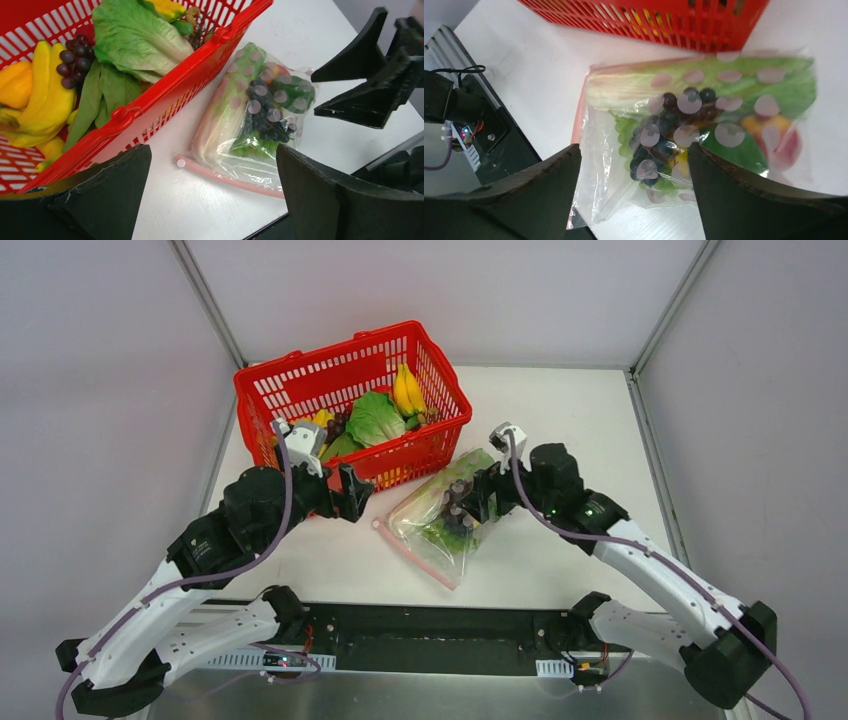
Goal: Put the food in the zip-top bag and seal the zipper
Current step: Place the zipper food storage bag at the center of the board, then reset both arms
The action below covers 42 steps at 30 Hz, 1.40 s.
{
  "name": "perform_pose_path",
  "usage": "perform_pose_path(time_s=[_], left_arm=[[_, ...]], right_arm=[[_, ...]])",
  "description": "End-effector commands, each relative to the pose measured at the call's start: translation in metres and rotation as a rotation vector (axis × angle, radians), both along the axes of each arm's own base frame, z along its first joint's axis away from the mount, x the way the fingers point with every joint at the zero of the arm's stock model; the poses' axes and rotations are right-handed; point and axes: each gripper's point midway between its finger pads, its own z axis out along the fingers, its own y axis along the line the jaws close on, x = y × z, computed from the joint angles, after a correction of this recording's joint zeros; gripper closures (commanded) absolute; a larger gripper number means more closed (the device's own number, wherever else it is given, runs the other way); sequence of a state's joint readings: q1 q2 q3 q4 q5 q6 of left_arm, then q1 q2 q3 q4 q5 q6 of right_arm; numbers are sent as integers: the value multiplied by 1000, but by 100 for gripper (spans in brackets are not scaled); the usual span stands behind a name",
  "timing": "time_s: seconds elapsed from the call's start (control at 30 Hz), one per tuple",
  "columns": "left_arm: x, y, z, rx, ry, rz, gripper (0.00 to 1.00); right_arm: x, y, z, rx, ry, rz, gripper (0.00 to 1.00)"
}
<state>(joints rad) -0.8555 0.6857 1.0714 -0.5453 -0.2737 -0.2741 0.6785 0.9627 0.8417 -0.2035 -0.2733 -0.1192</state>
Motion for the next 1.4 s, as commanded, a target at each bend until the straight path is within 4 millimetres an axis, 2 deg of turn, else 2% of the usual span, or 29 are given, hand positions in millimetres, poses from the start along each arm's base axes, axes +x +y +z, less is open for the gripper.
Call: perform_pose_path(time_s=[0.0, 0.07, 0.13, 0.23, 0.33, 0.43, 0.53, 0.6, 0.63, 0.7, 0.77, 0.87, 0.93, 1.07, 1.17, 1.23, 1.37], left_arm=[[3, 18, -6, -16, 9, 98, 1], [0, 24, -7, -11, 12, 111, 1], [-5, 31, -7, -8, 24, 124, 1], [-14, 42, -6, 0, 35, 127, 1], [-17, 61, -7, 15, 35, 190, 1], [-20, 80, -5, 11, 11, 256, 1], [-20, 97, -3, 7, -15, 328, 1], [-20, 107, -1, 4, -32, 372, 1], [-19, 115, 0, 1, -41, 415, 1], [-19, 128, 1, -8, -51, 489, 1], [-19, 141, 1, -10, -54, 564, 1], [-20, 163, 1, -32, -48, 710, 0], [-22, 170, -3, 9, -35, 747, 0], [-25, 185, -9, 37, -27, 848, 0], [-22, 181, -12, 41, -28, 837, 0], [-19, 176, -11, 27, -30, 820, 0], [-16, 170, -11, 46, -35, 786, 0]], right_arm=[[10, 13, -44, 24, 218, -102, 25], [0, 11, -71, -48, 326, -95, 39], [-11, 1, -91, -102, 392, -110, 42], [-41, -12, -103, -126, 450, -70, 44], [-59, -12, -93, -75, 500, -51, 49], [-41, -25, -70, -45, 428, -197, 42], [-14, -40, -25, 49, 215, -320, 33], [0, -57, 4, 127, 80, -424, 24], [11, -72, 20, 170, -5, -513, 18], [21, -100, 47, 239, -127, -655, 9], [30, -126, 62, 270, -202, -799, 3], [39, -150, 65, 234, -254, -928, 0], [46, -157, 57, 192, -236, -988, 0], [59, -156, 39, 171, -83, -1002, 0], [68, -159, 22, 215, 63, -979, 0], [69, -162, 18, 265, 125, -965, 0], [67, -163, 16, 313, 135, -951, 0]])
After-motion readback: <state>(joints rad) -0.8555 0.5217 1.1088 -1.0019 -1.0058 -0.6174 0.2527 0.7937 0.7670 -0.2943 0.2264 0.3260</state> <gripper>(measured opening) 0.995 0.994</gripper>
